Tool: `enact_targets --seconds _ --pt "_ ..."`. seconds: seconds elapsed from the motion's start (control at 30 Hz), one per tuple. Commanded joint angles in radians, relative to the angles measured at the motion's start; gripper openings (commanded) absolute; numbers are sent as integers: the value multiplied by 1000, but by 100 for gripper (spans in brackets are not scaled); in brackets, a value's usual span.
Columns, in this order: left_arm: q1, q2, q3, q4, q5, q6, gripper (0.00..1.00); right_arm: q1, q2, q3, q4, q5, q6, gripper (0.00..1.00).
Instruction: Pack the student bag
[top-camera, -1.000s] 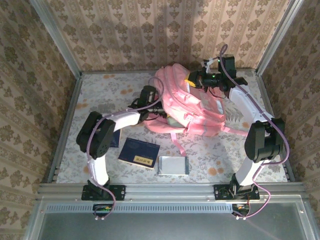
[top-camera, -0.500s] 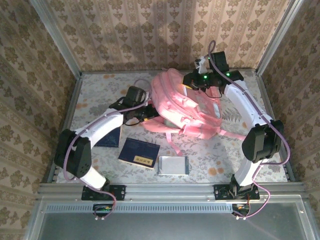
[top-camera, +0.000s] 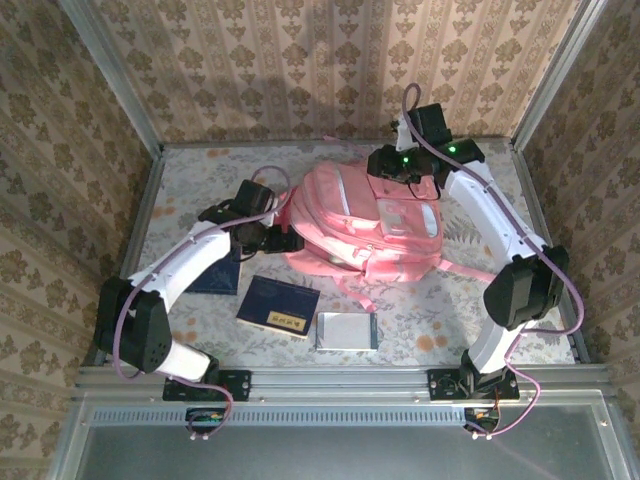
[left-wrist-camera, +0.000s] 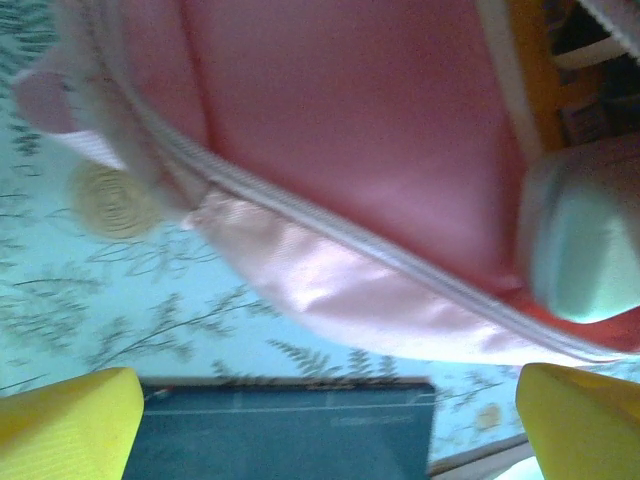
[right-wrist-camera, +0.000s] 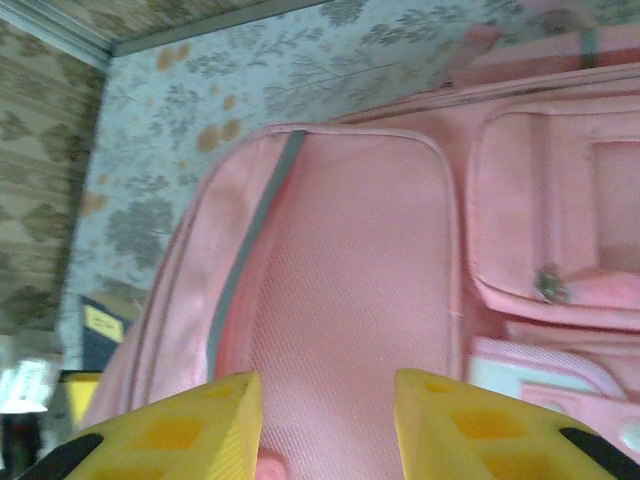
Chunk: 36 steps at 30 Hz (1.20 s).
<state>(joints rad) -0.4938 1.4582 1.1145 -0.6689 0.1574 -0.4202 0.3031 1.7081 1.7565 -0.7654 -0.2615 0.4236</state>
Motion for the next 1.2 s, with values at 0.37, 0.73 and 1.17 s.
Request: enact_targets --seconds 0.37,0.73,1.17 --pt "-54 -173 48 -324 -471 143 100 181 -366 -300 -113 411 -87 34" --pt "-283 -319 -175 -48 273 -3 97 342 -542 -813 6 -3 67 38" --pt "-477 -67 -344 276 376 -120 97 372 -607 -1273 391 -238 330 48"
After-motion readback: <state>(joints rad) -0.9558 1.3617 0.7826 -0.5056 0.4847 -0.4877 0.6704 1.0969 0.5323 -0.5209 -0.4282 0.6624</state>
